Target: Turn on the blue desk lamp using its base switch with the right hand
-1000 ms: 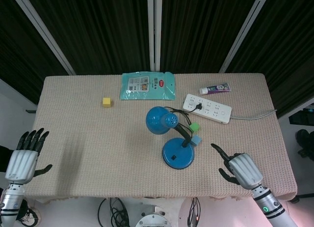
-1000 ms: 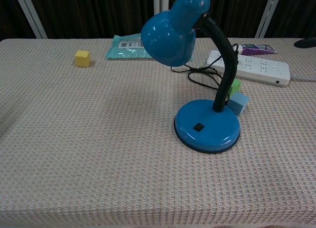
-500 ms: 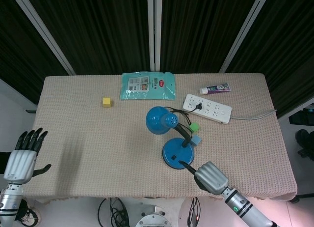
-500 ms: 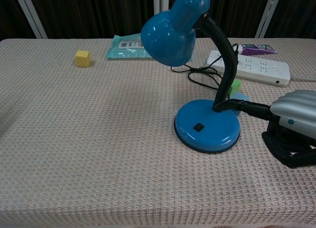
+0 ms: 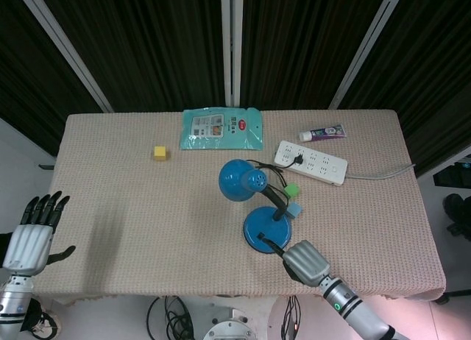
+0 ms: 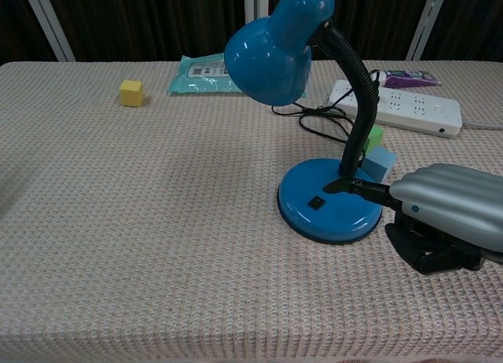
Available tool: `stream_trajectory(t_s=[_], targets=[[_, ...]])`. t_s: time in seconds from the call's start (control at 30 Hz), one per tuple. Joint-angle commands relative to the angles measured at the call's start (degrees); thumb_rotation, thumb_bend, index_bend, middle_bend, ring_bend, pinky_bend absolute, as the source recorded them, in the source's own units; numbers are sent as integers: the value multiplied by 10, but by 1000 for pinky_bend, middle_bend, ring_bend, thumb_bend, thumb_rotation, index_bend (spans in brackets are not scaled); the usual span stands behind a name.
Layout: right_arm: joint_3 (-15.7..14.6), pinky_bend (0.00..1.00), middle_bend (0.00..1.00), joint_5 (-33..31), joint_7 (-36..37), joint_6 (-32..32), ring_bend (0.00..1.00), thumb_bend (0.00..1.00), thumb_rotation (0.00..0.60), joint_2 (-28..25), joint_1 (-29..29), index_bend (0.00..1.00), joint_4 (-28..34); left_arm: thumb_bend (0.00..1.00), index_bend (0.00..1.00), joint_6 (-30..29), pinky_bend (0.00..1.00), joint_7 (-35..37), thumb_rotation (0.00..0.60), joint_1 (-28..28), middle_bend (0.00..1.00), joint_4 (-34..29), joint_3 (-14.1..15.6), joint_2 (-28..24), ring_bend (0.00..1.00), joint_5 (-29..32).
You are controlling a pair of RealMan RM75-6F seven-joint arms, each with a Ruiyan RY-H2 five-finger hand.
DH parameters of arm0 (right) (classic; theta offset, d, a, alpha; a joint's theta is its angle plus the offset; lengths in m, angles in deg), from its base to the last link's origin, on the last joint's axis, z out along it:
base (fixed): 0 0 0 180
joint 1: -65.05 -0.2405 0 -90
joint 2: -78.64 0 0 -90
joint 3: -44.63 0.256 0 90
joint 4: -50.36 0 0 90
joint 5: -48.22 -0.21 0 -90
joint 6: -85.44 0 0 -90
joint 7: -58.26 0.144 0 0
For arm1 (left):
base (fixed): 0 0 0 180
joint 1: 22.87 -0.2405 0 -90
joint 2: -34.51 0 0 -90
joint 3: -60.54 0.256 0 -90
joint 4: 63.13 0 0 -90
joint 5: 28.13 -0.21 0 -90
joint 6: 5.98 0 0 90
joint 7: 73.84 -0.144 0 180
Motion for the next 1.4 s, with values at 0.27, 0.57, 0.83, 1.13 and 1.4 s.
stream_trajectory(t_s=[0.27,0.57,0.83,1.13,1.4], targets=[[-2,785,936,-52,-24,14,843,757,600,21,-17,0,-8,90,0,-1,0,2,600,0,0,0,0,0,0,0],[6,785,936,-97,-42,20,843,757,600,33,-36,0,-14,91,0,-2,0,4,600,-1,0,1,0,-1,0,1],[5,785,936,-122,-51,19,842,757,600,45,-49,0,-20,90,0,-1,0,7,600,-1,0,2,0,-1,0,1],[-4,785,936,-138,-54,20,843,757,600,47,-60,0,-19,90,0,-3,0,9,600,-2,0,2,0,-2,0,1],[-15,785,936,-150,-54,26,843,757,600,48,-69,0,-16,90,0,-2,0,10,600,-2,0,2,0,-2,0,1]])
